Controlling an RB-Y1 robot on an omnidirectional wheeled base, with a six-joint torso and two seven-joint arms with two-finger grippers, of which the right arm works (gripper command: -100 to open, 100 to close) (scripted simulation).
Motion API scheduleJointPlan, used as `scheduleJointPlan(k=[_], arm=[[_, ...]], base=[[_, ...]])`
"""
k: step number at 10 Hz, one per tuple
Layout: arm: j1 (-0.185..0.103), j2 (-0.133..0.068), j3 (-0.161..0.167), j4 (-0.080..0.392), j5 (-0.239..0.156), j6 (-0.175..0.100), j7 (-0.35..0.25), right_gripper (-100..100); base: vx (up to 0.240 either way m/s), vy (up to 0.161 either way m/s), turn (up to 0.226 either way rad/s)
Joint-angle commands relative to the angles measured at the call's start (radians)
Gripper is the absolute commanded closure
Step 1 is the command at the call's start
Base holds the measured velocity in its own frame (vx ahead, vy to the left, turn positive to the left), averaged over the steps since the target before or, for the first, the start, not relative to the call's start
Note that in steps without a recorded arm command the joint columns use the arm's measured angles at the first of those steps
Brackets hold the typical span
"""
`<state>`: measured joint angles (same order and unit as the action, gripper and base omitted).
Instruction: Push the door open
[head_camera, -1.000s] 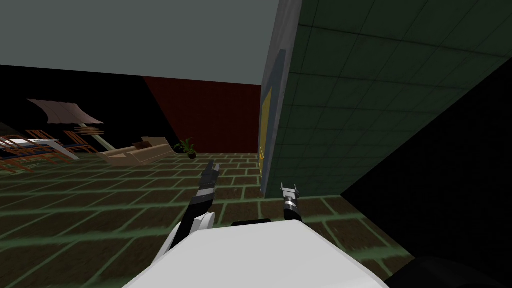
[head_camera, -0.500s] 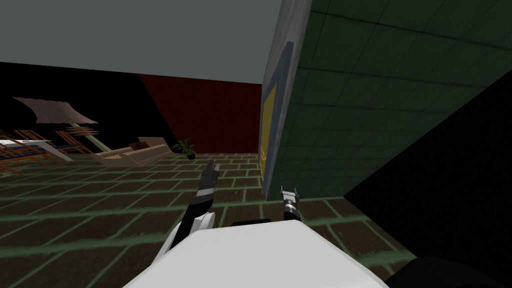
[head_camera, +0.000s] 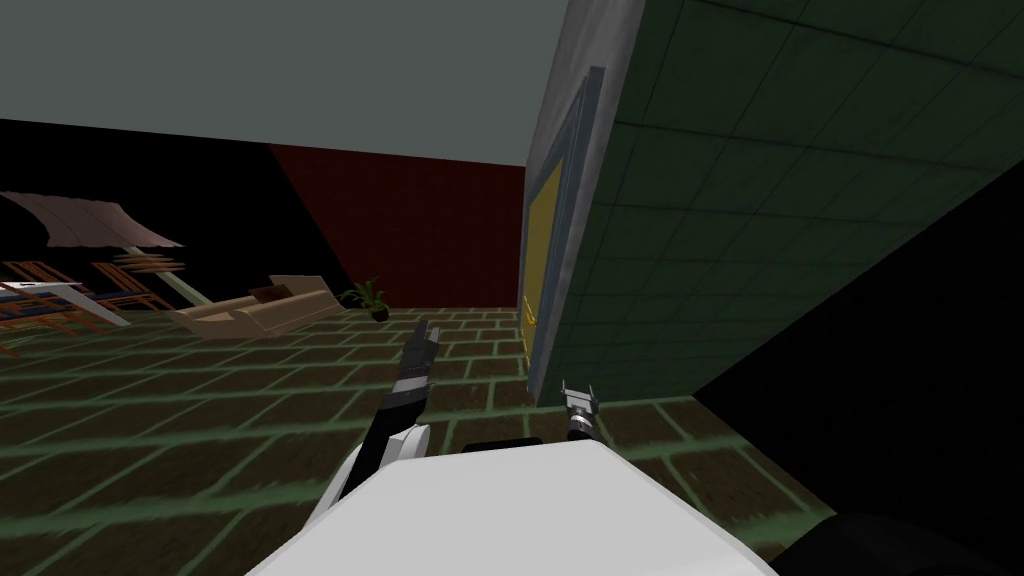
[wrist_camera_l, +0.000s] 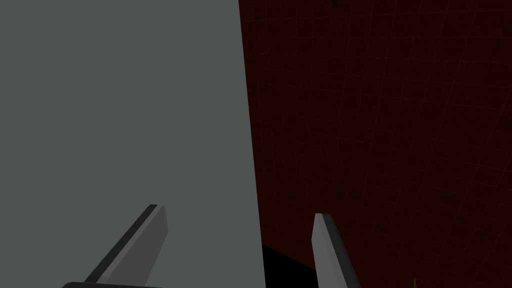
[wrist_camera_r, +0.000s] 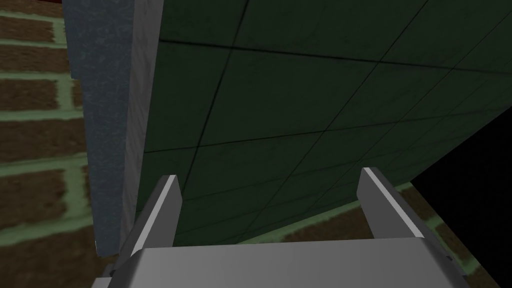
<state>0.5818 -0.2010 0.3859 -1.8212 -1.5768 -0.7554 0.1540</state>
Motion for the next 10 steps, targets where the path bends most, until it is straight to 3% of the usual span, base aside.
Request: scheduleJointPlan(k=[1, 10], arm=[[-0.003, -0.001, 0.007, 0.016, -0.035, -0.007, 0.001, -100], [0.003, -0.017, 0.047, 0.080, -0.225, -0.039, 0.005, -100]], base=[[0.085, 0.067, -0.010], [0.085, 0.067, -0.014]])
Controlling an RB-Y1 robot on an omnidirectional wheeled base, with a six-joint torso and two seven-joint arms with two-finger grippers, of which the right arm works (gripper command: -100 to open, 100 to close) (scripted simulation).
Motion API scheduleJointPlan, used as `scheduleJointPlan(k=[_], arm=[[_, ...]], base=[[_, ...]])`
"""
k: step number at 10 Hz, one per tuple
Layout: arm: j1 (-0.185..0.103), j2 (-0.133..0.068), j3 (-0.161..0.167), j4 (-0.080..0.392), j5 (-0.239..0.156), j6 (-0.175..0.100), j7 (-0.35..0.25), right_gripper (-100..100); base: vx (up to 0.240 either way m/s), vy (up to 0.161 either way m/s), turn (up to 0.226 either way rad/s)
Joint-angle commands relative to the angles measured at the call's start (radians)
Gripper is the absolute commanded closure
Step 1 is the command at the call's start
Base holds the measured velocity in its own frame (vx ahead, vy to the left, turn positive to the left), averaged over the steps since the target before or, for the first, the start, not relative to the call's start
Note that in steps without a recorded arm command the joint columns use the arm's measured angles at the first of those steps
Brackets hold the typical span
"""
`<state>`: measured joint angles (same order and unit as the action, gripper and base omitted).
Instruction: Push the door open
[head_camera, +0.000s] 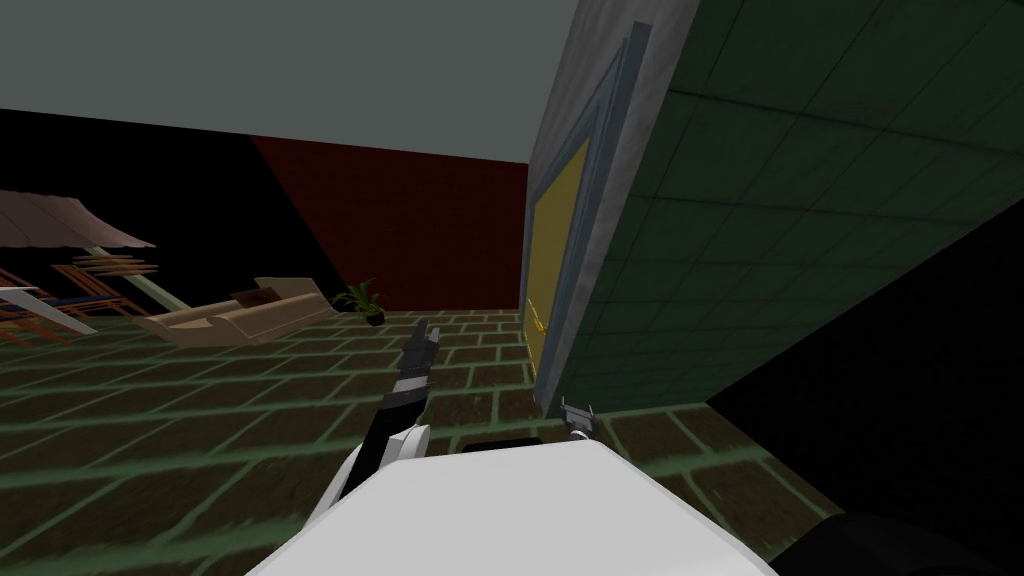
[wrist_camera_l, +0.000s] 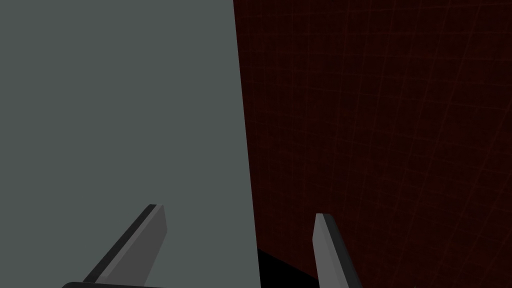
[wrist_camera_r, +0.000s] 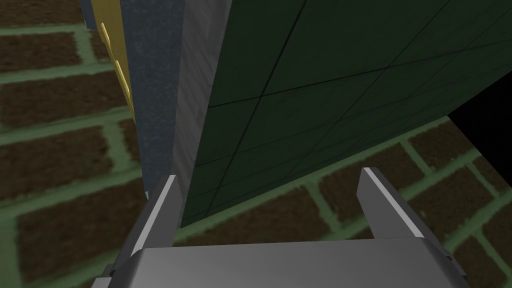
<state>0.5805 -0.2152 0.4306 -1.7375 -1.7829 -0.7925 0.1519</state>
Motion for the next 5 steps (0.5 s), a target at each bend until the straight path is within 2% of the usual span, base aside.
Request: scheduleJointPlan(k=[1, 5], arm=[[0.005, -0.005, 0.006, 0.003, -0.040, -0.006, 0.007, -100], [0.007, -0.012, 0.024, 0.032, -0.129, -0.021, 0.009, -100]], base=[[0.077, 0.069, -0.015], [0.087, 0.053, -0.015]])
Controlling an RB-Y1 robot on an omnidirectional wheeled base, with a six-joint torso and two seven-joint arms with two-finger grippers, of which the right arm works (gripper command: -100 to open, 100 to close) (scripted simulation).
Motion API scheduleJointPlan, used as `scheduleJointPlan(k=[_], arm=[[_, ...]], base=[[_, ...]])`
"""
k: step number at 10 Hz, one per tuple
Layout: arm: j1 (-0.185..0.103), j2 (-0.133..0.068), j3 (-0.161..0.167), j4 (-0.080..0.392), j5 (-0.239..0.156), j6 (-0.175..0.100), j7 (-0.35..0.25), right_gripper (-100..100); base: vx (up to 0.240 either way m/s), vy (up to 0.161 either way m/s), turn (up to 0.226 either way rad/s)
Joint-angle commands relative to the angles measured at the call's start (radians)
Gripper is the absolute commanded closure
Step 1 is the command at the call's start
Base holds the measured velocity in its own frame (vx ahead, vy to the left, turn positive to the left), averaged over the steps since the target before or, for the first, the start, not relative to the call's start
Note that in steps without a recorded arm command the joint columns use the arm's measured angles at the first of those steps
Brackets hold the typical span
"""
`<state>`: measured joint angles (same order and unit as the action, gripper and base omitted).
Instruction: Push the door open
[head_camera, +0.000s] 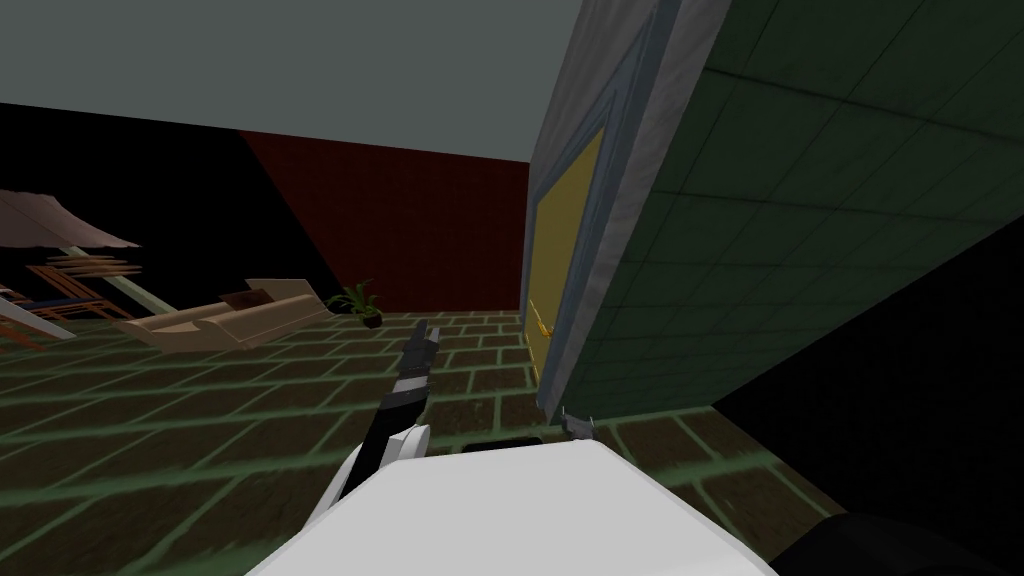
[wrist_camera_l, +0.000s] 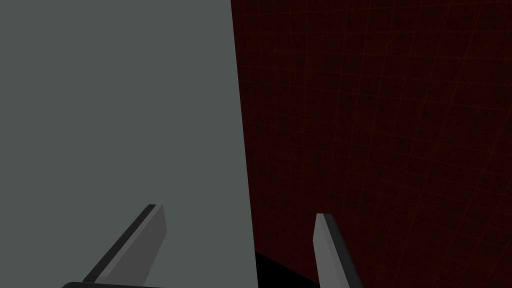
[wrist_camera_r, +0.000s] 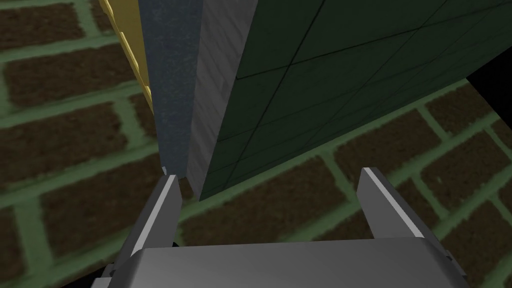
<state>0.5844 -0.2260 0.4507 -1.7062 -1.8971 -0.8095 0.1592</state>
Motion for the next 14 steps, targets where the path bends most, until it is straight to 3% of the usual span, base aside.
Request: scheduleJointPlan(k=[1, 14], arm=[[0.003, -0.003, 0.009, 0.008, -0.037, -0.008, 0.002, -100], [0.009, -0.025, 0.067, 0.104, -0.327, -0.058, 0.008, -100]], base=[[0.105, 0.051, -0.016], [0.093, 0.047, -0.015]])
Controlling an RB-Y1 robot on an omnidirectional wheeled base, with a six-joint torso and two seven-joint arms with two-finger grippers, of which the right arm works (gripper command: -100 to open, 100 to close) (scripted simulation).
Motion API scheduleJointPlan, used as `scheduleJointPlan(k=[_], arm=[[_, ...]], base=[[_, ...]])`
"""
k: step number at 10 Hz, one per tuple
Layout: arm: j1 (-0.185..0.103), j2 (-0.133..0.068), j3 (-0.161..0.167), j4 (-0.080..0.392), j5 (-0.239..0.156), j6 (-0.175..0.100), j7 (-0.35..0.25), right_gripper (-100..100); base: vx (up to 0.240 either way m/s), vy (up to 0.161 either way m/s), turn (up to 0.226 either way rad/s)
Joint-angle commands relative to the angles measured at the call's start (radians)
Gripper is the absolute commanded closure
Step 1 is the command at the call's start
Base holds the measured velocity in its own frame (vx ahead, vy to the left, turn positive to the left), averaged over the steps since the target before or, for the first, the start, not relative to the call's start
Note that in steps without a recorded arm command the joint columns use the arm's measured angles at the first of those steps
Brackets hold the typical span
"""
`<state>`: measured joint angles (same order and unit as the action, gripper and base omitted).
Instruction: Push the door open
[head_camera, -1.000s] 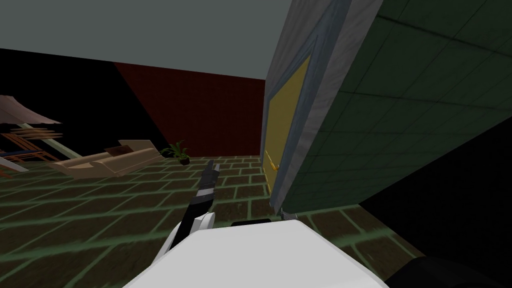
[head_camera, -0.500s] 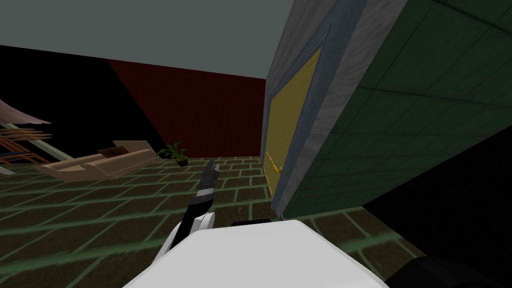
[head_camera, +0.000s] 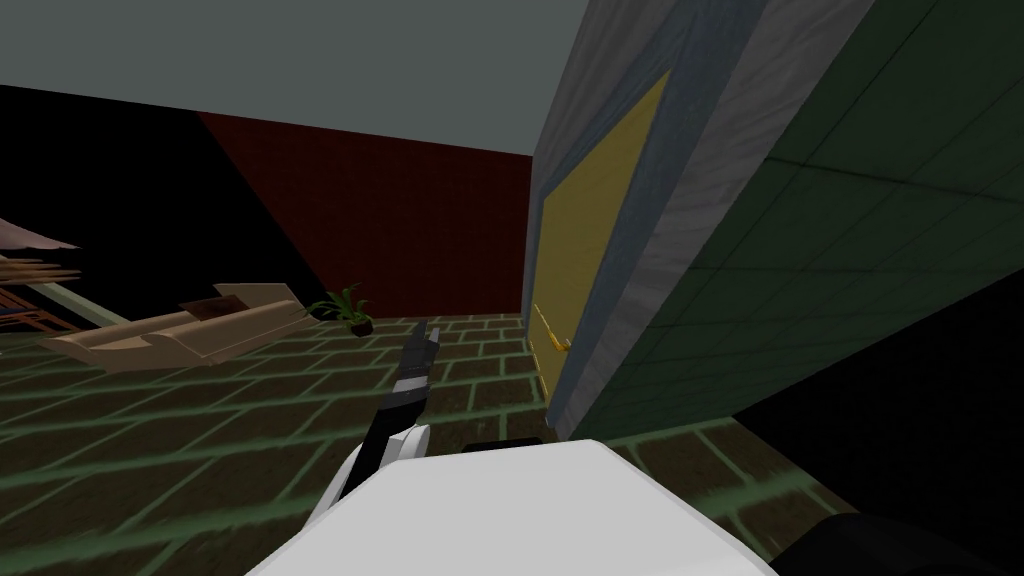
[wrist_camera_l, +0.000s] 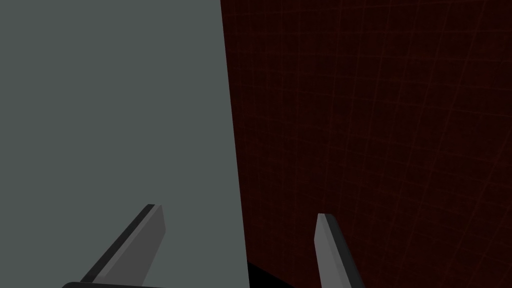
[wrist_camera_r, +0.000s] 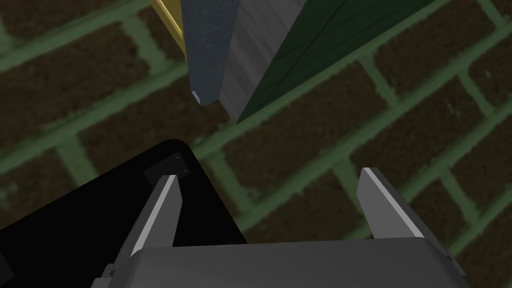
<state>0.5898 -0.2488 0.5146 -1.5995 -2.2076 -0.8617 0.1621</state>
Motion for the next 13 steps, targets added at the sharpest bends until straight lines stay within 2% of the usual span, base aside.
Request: scheduleJointPlan(k=[1, 13], arm=[[0.004, -0.004, 0.008, 0.005, -0.039, -0.009, 0.005, -100], [0.007, -0.024, 0.062, 0.094, -0.313, -0.056, 0.011, -100]], base=[[0.088, 0.059, -0.012], [0.096, 0.031, -0.016]])
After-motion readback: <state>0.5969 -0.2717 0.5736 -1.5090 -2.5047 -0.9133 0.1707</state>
